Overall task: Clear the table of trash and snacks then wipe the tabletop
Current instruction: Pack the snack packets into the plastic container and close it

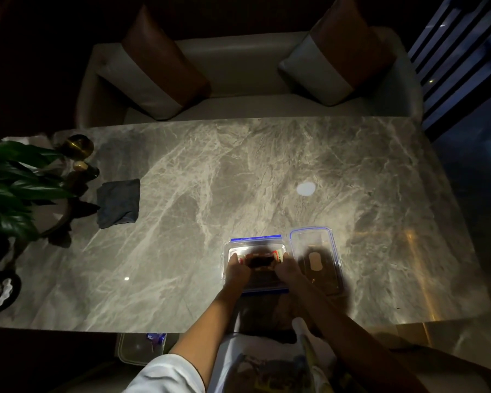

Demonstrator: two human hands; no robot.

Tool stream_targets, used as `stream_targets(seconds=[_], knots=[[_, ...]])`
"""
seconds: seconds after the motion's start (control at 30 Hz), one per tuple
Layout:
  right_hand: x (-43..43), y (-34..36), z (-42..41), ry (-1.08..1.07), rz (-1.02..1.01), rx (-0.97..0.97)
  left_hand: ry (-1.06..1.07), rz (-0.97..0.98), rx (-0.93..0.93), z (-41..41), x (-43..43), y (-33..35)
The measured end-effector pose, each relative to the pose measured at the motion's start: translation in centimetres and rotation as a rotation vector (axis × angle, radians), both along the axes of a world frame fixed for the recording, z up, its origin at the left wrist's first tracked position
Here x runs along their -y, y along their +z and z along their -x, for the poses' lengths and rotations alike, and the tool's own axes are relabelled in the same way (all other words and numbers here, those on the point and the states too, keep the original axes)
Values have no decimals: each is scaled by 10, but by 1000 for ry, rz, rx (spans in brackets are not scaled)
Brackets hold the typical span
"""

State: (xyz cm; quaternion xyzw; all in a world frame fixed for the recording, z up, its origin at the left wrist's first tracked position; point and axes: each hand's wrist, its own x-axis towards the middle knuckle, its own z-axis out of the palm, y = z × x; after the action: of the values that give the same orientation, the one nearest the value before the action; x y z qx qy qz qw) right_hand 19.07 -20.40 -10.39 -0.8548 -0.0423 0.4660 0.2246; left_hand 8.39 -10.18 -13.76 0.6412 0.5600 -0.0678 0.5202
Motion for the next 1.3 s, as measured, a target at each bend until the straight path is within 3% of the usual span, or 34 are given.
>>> stream_targets(seconds=[0.13, 0.2, 0.33, 0.4, 0.5, 0.57, 0.7, 0.8, 0.9, 1.07, 1.13, 1.23, 1.3], knots=[[4, 7, 0, 3, -49, -36, -30, -12, 74, 7, -5, -26], [8, 11, 0, 53, -110, -23, -83, 25, 93, 1, -8, -3], [22, 25, -14, 121, -248, -15, -322, -38, -93, -20, -13, 52], [39, 26, -26, -15, -313, 20, -357, -81, -163, -38, -18, 75], [73, 26, -44, -339, -349, 217, -445, -181, -163, -80, -18, 101], [99, 26, -49, -524, -323, 207, -577, -244, -154, -112, -9, 110], [152, -35, -43, -675, -174, 176, -872, -318, -162, -165, 15, 109], [161, -14, -24, -575, -43, 227, -1030, -329, -197, -189, 30, 93], [162, -11, -12, -747, -167, 118, -1135, -315, -230, -205, 40, 76], [170, -40, 6, -857, -413, -184, -1158, -243, -273, -215, 49, 46], [167, -29, 3, -1046, -499, -425, -1117, -227, -268, -216, 50, 39], [167, -31, -5, -1170, -527, -359, -978, -158, -233, -220, 41, 34], [166, -24, -15, -1199, -605, -340, -765, -59, -106, -222, 29, 40]])
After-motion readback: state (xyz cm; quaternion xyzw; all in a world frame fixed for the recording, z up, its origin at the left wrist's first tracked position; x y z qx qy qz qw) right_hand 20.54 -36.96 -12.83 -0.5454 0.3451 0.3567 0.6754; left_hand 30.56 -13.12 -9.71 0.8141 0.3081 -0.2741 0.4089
